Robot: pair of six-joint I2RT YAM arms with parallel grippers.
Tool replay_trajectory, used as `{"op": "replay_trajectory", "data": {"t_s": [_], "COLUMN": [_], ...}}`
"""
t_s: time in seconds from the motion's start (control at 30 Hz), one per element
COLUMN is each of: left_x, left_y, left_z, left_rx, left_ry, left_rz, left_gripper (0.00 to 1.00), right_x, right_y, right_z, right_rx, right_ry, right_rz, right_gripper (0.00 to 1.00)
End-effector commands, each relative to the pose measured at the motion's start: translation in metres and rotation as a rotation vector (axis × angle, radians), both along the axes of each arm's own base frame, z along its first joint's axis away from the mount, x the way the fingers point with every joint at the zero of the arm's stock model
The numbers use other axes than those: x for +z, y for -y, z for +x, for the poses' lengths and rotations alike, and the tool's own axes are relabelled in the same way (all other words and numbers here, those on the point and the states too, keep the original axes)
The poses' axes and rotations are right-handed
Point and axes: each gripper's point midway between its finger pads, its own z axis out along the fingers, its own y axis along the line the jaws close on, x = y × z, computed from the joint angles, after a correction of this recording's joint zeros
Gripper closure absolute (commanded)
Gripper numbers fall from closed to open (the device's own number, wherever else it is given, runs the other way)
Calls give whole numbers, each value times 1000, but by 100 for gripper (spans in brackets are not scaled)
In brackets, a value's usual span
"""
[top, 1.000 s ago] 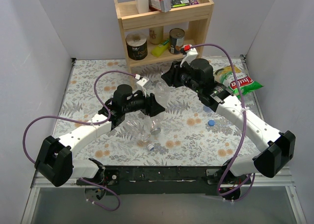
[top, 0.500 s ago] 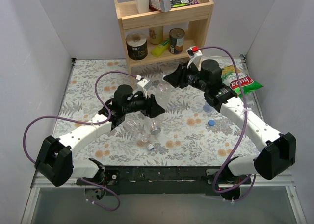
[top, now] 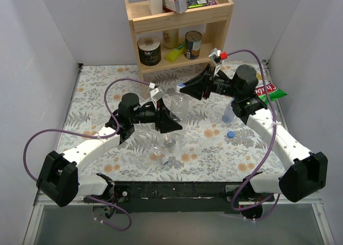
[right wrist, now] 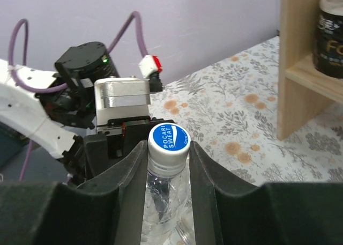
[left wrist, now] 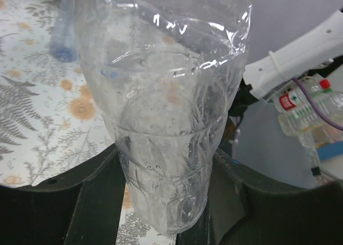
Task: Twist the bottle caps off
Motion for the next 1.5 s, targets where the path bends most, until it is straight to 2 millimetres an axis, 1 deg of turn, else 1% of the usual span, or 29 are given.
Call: {"op": "replay_trajectory", "data": {"t_s": [0.0, 0.13, 0.23, 0.33, 0.4, 0.43, 0.47, 0.5, 0.53, 0.57, 0.63, 0.67, 0.7, 0.77, 0.8, 0.83, 0.87, 0.9, 0.93, 0.97, 1.0, 1.03, 1.07, 1.1, 1.17, 1.2, 1.27, 1.3, 1.47], "left_x": [45, 49, 50, 48, 42, 43, 42, 36, 38, 37, 30, 29, 25, 23, 20, 18, 14, 10, 8, 4, 1, 0, 0, 0, 0, -2, -3, -4, -6], "left_y": [-5, -6, -7, -5, -4, -3, -1, -2, -1, -2, -6, -7, -10, -12, -14, -14, -13, -14, -13, -10, -11, -11, -9, -9, -8, -7, -6, -5, -2], "left_z": [-50, -58, -59, -54, -47, -43, -31, -26, -18, -5, 8, 14, 23, 32, 38, 41, 43, 48, 49, 48, 49, 51, 50, 49, 48, 47, 46, 45, 43], "left_rx": [-265, -315, -323, -297, -268, -247, -176, -146, -105, -25, 53, 87, 143, 194, 232, 254, 268, 300, 311, 311, 322, 339, 338, 341, 341, 337, 331, 328, 321], "left_ry": [141, 150, 148, 136, 125, 130, 133, 130, 144, 153, 153, 155, 149, 147, 139, 130, 118, 108, 105, 108, 103, 107, 112, 115, 121, 121, 121, 120, 120], "left_rz": [-133, -150, -151, -143, -114, -108, -97, -69, -56, -38, 3, 15, 35, 52, 68, 73, 85, 104, 116, 131, 147, 155, 158, 160, 164, 171, 176, 176, 186], "left_gripper": [58, 58, 58, 58, 59, 59, 59, 59, 59, 59, 59, 59, 59, 59, 59, 59, 59, 59, 59, 59, 59, 59, 59, 59, 59, 59, 59, 59, 59], "right_x": [3, 2, -1, -4, -4, -5, -6, -5, -5, -8, -3, -3, 1, 4, 5, 5, 7, 10, 14, 15, 16, 18, 18, 17, 17, 14, 16, 12, 6], "right_y": [-4, -4, -4, -4, -3, -2, 0, 4, 7, 10, 18, 20, 25, 33, 37, 44, 45, 41, 43, 41, 33, 35, 33, 25, 23, 14, 13, 7, 0], "right_z": [-26, -39, -43, -40, -34, -28, -25, -21, -15, -13, -6, -3, -4, 10, 12, 25, 26, 22, 25, 24, 19, 22, 22, 18, 21, 18, 21, 22, 28], "right_rx": [172, 256, 287, 270, 233, 200, 176, 146, 110, 90, 8, -21, -52, -169, -217, -317, -347, -354, -409, -424, -422, -470, -480, -476, -520, -512, -545, -543, -567], "right_ry": [122, 143, 139, 121, 104, 100, 80, 74, 71, 55, 62, 61, 62, 39, 16, -3, -5, 1, 7, 9, 10, 1, -1, -6, 2, -1, -3, -10, -37], "right_rz": [-12, -22, -27, -34, -43, -51, -62, -67, -70, -76, -72, -74, -71, -67, -68, -71, -72, -73, -75, -79, -86, -99, -109, -120, -140, -150, -157, -170, -195], "right_gripper": [99, 99, 99, 99, 99, 95, 83, 77, 64, 58, 51, 39, 34, 26, 26, 26, 28, 28, 28, 28, 28, 28, 28, 28, 28, 28, 28, 28, 30]}}
